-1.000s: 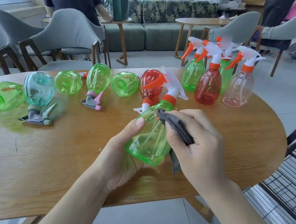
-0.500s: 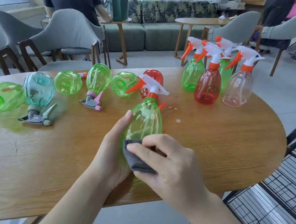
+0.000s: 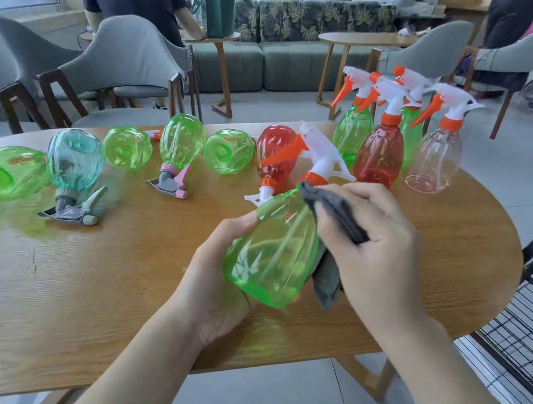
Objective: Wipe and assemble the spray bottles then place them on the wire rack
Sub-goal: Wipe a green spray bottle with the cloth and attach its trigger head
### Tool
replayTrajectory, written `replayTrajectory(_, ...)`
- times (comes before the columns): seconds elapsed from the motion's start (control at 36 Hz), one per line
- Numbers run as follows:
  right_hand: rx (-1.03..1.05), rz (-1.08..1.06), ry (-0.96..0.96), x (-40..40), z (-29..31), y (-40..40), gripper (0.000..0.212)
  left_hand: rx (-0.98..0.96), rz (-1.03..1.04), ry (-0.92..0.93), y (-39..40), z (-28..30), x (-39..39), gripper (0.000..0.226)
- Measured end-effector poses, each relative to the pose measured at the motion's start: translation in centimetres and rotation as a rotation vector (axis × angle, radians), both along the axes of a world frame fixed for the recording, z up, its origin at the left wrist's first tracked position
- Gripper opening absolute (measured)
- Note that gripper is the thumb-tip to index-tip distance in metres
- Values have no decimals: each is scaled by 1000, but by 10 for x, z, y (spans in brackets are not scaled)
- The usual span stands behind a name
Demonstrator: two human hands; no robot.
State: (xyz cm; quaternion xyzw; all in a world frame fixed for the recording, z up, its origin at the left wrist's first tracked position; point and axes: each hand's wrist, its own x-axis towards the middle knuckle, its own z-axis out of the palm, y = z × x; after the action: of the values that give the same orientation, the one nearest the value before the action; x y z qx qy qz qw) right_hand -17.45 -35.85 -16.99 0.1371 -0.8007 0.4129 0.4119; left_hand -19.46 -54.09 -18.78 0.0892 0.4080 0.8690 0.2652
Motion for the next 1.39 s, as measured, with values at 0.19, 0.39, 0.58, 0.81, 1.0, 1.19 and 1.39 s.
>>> replayTrajectory(0.19, -23, 18, 38, 8, -8, -11, 19, 16, -66, 44, 1, 3, 2, 81)
replayTrajectory(0.39, -14, 19, 1, 5, -9, -10, 19, -8, -51, 50, 1, 5, 2, 78)
replayTrajectory(0.58, -46, 55, -34, 11, -12, -16, 20, -6, -13, 25, 0, 6, 5, 45)
replayTrajectory(0.81, 147, 104, 117, 24, -26, -35, 23, 40, 37, -110, -3, 10, 1, 65)
replayTrajectory(1.0, 347, -14, 263, 24, -28, -44, 18, -51, 25, -148, 1, 9, 6, 60)
replayTrajectory(1.19, 426, -23, 316, 22, -30, -43, 15, 3, -21, -223, -7, 9, 3, 101)
replayTrajectory(1.39, 244, -3, 241, 14, -22, -25, 19, 76, 92, -88, 0, 10, 0, 50)
